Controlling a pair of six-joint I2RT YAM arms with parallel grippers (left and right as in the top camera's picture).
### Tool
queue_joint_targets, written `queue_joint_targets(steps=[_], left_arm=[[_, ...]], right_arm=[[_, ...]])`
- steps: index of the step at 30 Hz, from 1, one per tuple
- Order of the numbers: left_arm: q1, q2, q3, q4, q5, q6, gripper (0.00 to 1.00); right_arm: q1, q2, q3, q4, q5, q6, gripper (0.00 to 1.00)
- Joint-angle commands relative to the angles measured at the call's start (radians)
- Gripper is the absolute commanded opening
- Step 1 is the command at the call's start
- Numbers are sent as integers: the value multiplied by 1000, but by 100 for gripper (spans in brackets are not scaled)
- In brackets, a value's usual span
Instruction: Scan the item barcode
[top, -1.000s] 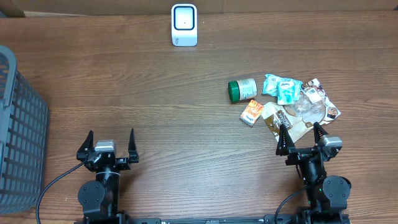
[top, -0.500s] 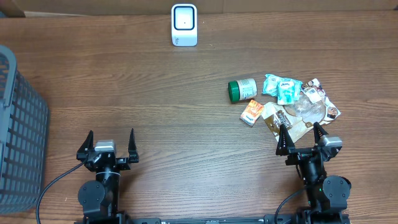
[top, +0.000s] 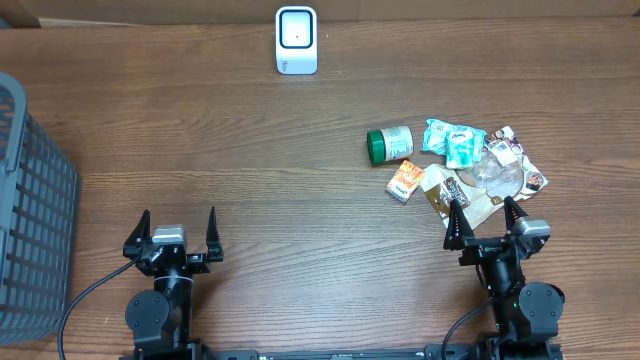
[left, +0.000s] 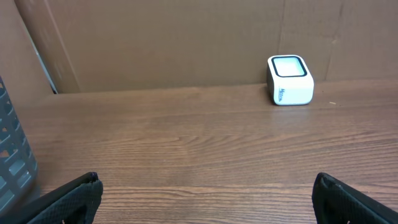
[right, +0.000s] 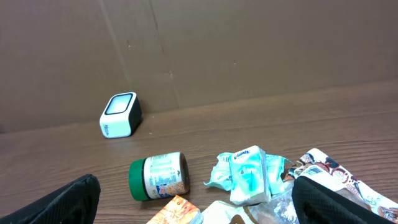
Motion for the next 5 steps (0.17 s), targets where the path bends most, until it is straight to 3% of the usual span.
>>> queue_joint_targets(steps=[1,5], left_arm=[[-6,-12,-4,-3,-16,2,100],[-6,-12,-4,-4,-16,2,100]], right_arm=[[-7,-10,-11,3,-1,-1,100],[-7,-10,-11,3,-1,-1,100]])
